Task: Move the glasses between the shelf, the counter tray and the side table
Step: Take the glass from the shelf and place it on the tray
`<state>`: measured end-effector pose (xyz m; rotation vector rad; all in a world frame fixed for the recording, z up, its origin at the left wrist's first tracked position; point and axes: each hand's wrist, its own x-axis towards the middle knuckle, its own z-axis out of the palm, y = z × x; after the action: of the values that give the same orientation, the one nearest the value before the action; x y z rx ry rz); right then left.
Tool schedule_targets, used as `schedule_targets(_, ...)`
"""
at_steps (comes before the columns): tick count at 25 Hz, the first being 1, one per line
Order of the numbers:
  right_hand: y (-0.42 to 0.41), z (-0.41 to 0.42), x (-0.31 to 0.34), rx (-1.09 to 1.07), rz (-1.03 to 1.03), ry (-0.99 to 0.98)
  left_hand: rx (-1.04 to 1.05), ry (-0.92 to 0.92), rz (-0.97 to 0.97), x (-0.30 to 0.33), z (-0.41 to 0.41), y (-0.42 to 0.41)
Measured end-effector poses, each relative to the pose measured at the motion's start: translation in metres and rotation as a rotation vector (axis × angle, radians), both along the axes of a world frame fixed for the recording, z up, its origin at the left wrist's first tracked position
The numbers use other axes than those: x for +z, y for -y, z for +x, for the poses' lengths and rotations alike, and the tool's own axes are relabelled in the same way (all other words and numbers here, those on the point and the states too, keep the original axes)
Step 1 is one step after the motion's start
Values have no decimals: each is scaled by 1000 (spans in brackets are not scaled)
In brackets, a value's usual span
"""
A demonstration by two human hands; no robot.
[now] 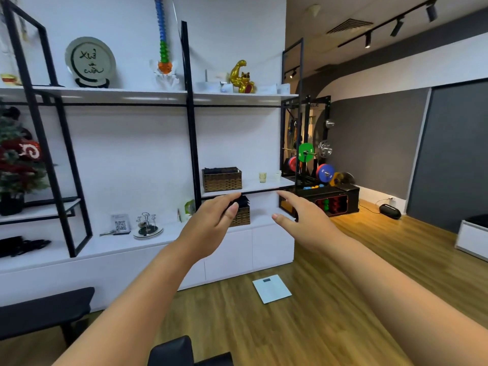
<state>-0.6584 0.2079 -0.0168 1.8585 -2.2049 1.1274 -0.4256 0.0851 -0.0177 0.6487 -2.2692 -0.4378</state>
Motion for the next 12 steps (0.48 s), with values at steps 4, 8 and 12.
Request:
schedule_targets(4,7,-45,-7,-38,-8,13,-22,17,-20,-4,-54,8)
schedule_targets(8,31,-80,-19,-64,1,16,-59,15,-26,-12,-103,30)
schedule_targets(12,76,-126,-31,-91,27,9,-69,52,-25,-27,-155,79)
